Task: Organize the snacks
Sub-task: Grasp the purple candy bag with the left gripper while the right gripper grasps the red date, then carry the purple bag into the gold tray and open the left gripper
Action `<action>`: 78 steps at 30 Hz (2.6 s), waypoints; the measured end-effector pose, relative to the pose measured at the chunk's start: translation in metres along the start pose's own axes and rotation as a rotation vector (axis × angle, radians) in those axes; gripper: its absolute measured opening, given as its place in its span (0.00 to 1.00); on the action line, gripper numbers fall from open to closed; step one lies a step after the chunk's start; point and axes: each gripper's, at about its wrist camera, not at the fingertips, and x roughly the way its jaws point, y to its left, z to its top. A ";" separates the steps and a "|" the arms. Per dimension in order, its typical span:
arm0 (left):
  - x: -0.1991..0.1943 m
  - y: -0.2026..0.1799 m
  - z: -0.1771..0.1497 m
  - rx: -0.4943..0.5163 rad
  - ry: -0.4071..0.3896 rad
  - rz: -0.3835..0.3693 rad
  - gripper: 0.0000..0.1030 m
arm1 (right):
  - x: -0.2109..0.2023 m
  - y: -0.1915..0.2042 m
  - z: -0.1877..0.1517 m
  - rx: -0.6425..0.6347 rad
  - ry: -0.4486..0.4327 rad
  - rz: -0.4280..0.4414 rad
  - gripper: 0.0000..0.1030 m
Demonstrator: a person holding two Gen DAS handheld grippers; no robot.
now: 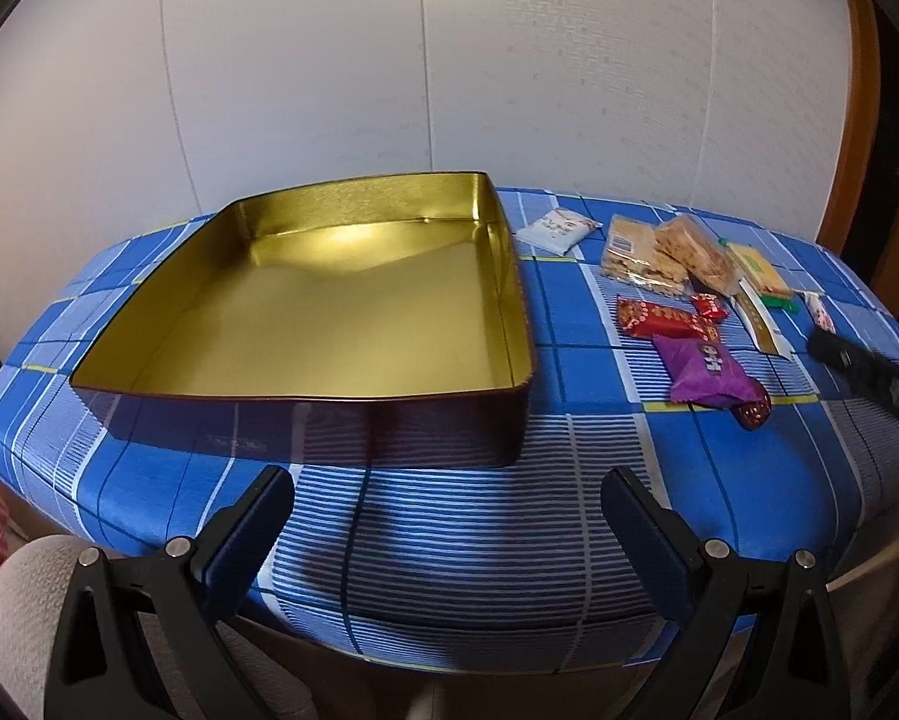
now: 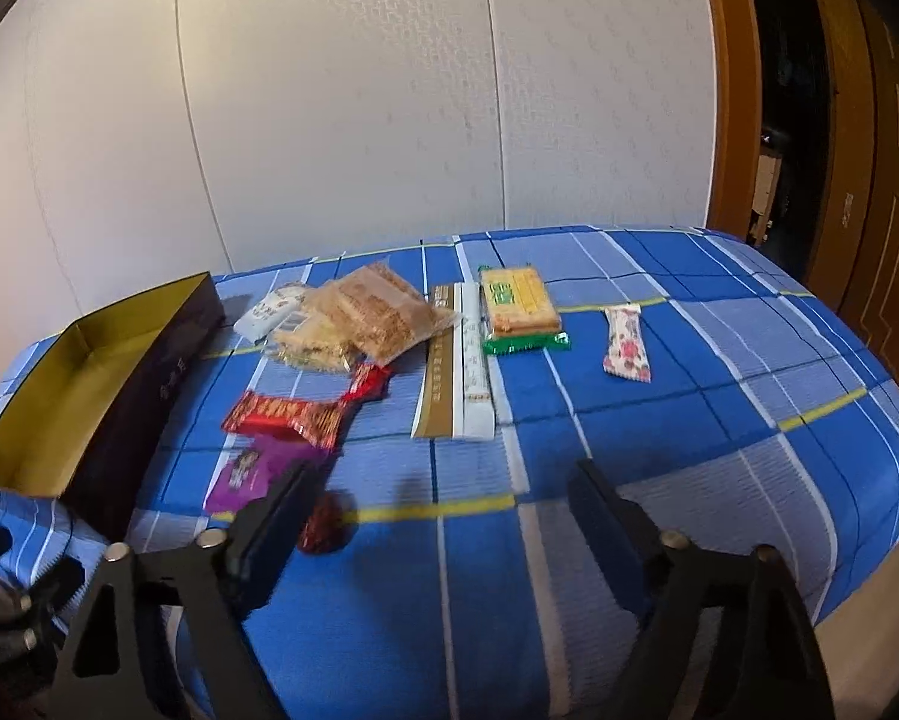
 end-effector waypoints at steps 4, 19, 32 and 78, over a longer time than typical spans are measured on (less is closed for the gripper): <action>0.001 -0.004 -0.001 0.025 0.009 -0.008 1.00 | 0.024 -0.005 0.024 -0.059 0.034 -0.011 0.70; 0.007 -0.017 0.003 0.050 0.028 -0.019 1.00 | 0.041 0.010 0.002 -0.177 0.180 0.294 0.47; 0.005 -0.039 0.011 0.145 -0.014 -0.011 1.00 | 0.056 0.018 -0.006 -0.116 0.249 0.387 0.23; 0.062 -0.114 0.043 0.277 0.082 -0.241 0.41 | 0.053 -0.046 0.003 0.085 0.214 0.214 0.23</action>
